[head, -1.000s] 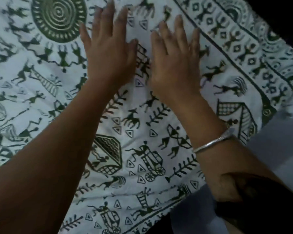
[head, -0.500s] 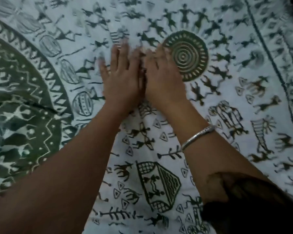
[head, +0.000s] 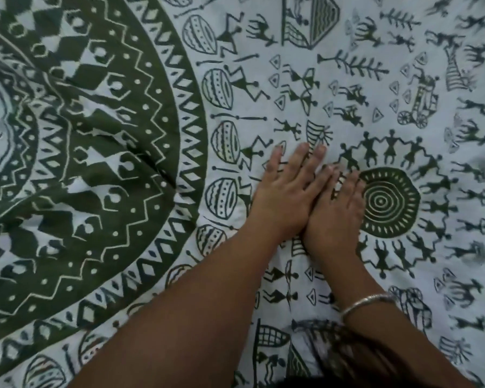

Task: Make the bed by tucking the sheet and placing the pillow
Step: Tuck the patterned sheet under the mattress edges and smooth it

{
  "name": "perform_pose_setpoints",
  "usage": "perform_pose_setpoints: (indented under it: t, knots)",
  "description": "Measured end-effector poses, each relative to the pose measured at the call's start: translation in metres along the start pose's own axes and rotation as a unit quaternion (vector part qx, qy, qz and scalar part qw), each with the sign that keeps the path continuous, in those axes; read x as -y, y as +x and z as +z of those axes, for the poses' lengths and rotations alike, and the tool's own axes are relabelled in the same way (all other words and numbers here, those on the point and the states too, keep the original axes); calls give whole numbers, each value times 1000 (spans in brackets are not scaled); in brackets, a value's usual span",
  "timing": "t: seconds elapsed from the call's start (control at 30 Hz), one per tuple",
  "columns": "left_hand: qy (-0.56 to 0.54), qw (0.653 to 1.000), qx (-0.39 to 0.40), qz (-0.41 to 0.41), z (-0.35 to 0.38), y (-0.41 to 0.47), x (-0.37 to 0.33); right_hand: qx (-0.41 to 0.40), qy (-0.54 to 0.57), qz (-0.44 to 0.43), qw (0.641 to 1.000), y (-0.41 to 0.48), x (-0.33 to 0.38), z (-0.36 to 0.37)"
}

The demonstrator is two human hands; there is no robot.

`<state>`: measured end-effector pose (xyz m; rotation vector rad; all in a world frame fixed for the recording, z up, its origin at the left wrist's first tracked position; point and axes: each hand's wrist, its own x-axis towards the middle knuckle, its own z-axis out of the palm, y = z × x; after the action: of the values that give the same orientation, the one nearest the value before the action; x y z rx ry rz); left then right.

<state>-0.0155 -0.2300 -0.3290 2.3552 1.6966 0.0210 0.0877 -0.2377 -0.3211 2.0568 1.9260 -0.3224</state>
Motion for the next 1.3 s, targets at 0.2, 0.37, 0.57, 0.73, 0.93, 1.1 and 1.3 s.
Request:
perform_pose_setpoints:
  t: [0.2,0.37,0.57,0.73,0.93,1.1,1.3]
  knots:
    - [17,999,-4,-35,-10,-2,-5,-15,29,-35,999,-4,-5,-5]
    - [-1,985,-46,-167,-21,-40,-34,18,13,-145,989,-8,-30,-32]
    - [31,964,17,-263,-7,-109,-30,-34,-48,-342,938,-43,3,-40]
    - [8,922,-14,-386,-12,-158,0,27,-15,-425,904,-81,56,-10]
    - [-21,929,-16,-370,0,-229,-5,-40,-53,-385,920,-105,35,3]
    - [-34,877,-46,-476,5,-266,-4,-33,-93,-536,839,-156,73,30]
    - [-28,839,-16,-543,18,-344,-11,-21,-113,-549,828,-196,89,45]
